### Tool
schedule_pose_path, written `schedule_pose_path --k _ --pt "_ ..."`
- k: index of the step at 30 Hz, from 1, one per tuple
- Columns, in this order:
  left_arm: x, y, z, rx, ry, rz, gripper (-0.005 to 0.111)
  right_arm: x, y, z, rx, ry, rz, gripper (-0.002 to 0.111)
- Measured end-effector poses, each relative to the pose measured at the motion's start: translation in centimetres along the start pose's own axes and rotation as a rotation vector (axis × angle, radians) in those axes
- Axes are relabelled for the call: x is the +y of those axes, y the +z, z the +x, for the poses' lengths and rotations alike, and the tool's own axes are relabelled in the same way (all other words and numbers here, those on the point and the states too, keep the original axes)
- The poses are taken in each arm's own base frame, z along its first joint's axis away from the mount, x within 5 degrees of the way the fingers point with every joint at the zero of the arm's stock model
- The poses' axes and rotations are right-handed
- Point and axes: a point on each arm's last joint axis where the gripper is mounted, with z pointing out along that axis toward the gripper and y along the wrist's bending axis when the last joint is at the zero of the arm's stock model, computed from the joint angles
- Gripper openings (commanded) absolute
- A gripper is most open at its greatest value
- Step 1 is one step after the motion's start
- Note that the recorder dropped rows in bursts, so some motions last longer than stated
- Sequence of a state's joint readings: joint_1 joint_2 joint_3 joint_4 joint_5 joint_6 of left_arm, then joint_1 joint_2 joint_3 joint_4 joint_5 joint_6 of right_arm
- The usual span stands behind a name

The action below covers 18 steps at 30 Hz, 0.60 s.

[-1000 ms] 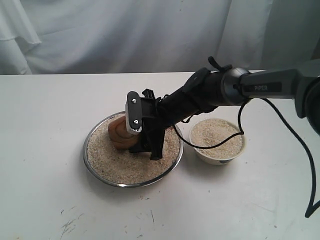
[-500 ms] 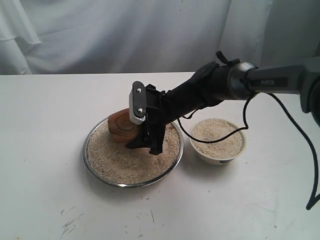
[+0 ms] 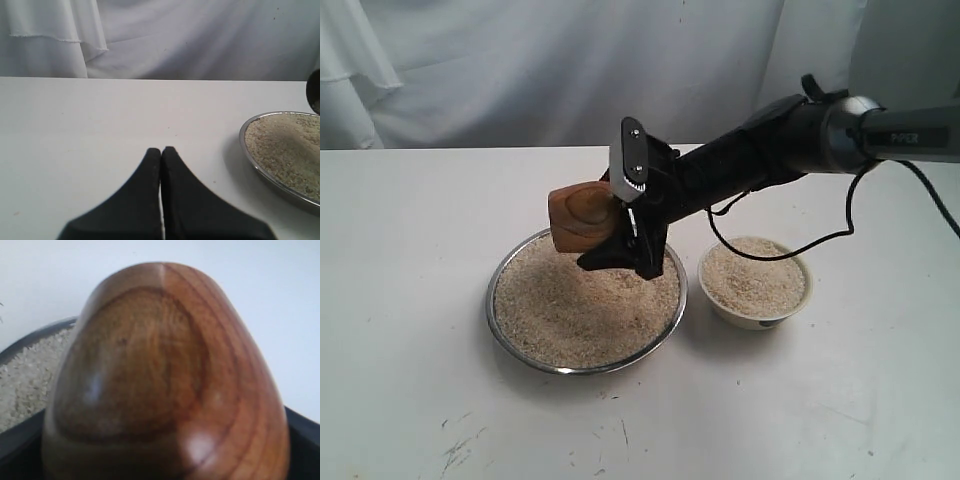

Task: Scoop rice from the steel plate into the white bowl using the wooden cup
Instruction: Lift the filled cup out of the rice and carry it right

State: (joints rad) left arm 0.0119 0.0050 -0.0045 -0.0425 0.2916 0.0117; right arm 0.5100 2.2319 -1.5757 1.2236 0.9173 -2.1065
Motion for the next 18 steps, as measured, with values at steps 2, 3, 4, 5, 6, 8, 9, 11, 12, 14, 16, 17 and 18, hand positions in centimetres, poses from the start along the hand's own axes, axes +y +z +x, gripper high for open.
schedule_pose_path --k 2,3,4,5,6,8,9,11,12,14,16,17,18 --pt "0.0 0.0 0.0 0.0 0.0 0.0 0.0 0.0 -1.0 -0.5 -0.041 0.005 -0.022 0.0" --pt "0.0 0.0 0.0 0.0 0.0 0.0 0.0 -0.1 -1.8 -0.7 -0.061 0.005 -0.029 0.0" --pt "0.0 0.0 0.0 0.0 0.0 0.0 0.0 -0.2 -2.2 -0.9 -0.069 0.003 -0.031 0.0" --pt "0.0 0.0 0.0 0.0 0.0 0.0 0.0 -0.3 -3.3 -1.5 -0.089 -0.009 -0.032 0.0" --pt "0.0 0.0 0.0 0.0 0.0 0.0 0.0 -0.4 -3.9 -1.9 -0.098 -0.016 -0.03 0.0" --pt "0.0 0.0 0.0 0.0 0.0 0.0 0.0 -0.5 -5.7 -3.0 -0.122 -0.036 -0.023 0.0" --pt "0.0 0.0 0.0 0.0 0.0 0.0 0.0 -0.5 -6.8 -3.6 -0.132 -0.044 -0.008 0.0" --pt "0.0 0.0 0.0 0.0 0.0 0.0 0.0 -0.3 -8.3 -4.2 -0.138 -0.044 0.012 0.0" --pt "0.0 0.0 0.0 0.0 0.0 0.0 0.0 -0.1 -9.1 -4.1 -0.136 -0.038 0.023 0.0" --pt "0.0 0.0 0.0 0.0 0.0 0.0 0.0 0.3 -10.5 -3.5 -0.131 -0.011 0.042 0.0" --pt "0.0 0.0 0.0 0.0 0.0 0.0 0.0 0.8 -11.7 -2.7 -0.125 0.019 0.053 0.0" --pt "0.0 0.0 0.0 0.0 0.0 0.0 0.0 1.0 -12.0 -2.5 -0.123 0.03 0.055 0.0" --pt "0.0 0.0 0.0 0.0 0.0 0.0 0.0 1.2 -12.7 -2.3 -0.121 0.039 0.066 0.0"
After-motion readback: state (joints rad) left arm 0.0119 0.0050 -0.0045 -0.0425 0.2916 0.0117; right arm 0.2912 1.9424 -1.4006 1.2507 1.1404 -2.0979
